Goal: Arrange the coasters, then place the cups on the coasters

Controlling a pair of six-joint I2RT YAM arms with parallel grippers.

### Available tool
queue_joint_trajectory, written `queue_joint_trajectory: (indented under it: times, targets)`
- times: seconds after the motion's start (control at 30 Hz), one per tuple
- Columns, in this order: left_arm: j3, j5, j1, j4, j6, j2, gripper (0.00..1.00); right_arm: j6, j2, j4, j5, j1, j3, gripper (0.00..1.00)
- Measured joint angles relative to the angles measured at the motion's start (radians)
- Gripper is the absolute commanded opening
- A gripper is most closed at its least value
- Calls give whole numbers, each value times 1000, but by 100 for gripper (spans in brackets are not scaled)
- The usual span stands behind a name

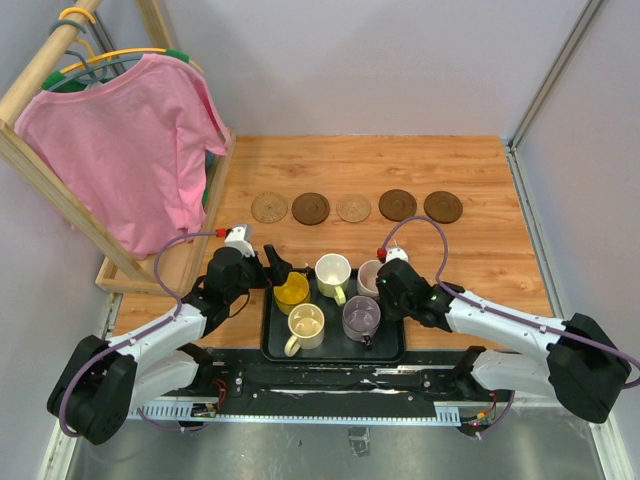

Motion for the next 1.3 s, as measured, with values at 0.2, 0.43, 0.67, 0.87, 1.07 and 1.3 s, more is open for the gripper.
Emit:
queue_joint_trajectory:
  times: [0.2, 0.43, 0.67, 0.87, 1.07, 1.3]
  targets:
    - [0, 0, 0, 0, 0, 0, 100, -8, 2, -3, -10, 2, 9, 1]
    - [0, 0, 0, 0, 0, 0, 100, -31, -1, -6, -7, 2, 9, 1]
    - [0, -1, 0, 0, 0, 0, 100, -63, -82, -14, 33, 2, 9, 1]
    - [0, -3, 0, 0, 0, 0, 100, -101, -167, -17, 98, 2, 13, 1]
    - [0, -3, 0, 1, 0, 1, 100, -140, -157, -97, 195, 1, 100, 1]
    - [17, -26, 0, -2, 8, 15, 100, -195, -74, -177, 232, -135, 330, 1]
